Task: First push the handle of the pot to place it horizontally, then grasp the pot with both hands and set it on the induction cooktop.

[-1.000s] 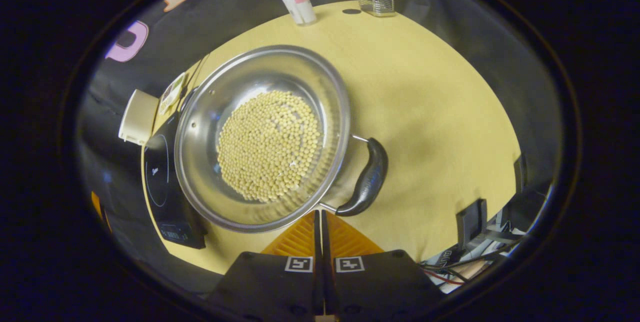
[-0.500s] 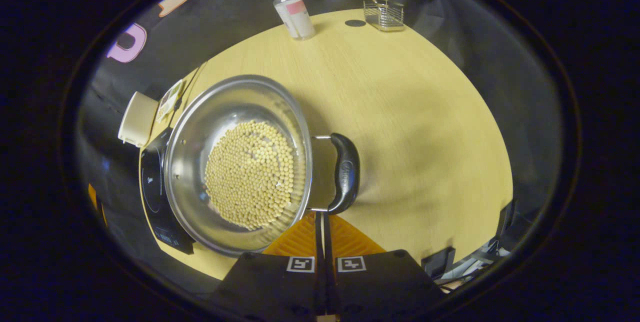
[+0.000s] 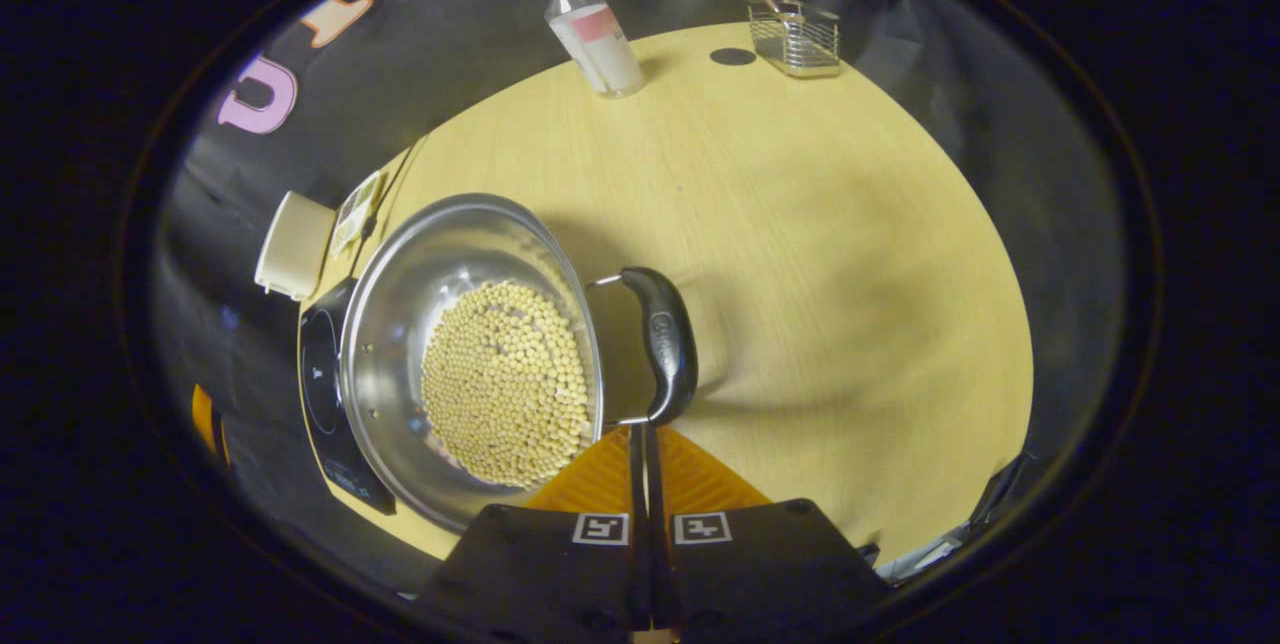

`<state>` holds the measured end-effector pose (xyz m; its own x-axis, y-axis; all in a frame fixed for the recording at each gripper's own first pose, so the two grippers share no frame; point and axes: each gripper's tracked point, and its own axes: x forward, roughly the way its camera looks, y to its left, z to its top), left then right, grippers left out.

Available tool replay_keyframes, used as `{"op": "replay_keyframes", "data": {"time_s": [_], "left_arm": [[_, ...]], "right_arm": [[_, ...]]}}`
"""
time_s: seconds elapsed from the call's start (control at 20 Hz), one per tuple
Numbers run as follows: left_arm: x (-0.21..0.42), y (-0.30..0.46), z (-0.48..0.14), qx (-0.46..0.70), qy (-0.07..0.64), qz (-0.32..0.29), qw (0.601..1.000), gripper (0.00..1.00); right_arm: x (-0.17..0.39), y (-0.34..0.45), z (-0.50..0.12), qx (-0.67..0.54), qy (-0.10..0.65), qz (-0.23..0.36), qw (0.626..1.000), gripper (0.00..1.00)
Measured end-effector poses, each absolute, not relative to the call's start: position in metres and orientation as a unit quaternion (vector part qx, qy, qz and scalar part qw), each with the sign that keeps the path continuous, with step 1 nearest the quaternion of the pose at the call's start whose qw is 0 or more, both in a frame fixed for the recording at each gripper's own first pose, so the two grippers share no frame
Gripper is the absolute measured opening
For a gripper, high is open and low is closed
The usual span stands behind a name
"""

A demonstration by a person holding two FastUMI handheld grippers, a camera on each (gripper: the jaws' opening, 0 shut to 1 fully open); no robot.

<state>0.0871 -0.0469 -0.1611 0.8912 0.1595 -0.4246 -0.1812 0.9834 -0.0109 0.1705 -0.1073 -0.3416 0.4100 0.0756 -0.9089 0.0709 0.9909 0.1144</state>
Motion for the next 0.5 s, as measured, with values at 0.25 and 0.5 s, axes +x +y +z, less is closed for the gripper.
{"op": "replay_keyframes", "data": {"time_s": [0.25, 0.5], "left_arm": [[0.098, -0.063, -0.170, -0.025, 0.230, 0.069, 0.970, 0.97], [0.102, -0.082, -0.195, -0.060, 0.268, 0.028, 0.961, 0.97]], "right_arm": [[0.161, -0.118, -0.329, 0.091, 0.544, 0.018, 0.834, 0.17], [0.161, -0.144, -0.311, 0.134, 0.537, -0.005, 0.833, 0.41]]}}
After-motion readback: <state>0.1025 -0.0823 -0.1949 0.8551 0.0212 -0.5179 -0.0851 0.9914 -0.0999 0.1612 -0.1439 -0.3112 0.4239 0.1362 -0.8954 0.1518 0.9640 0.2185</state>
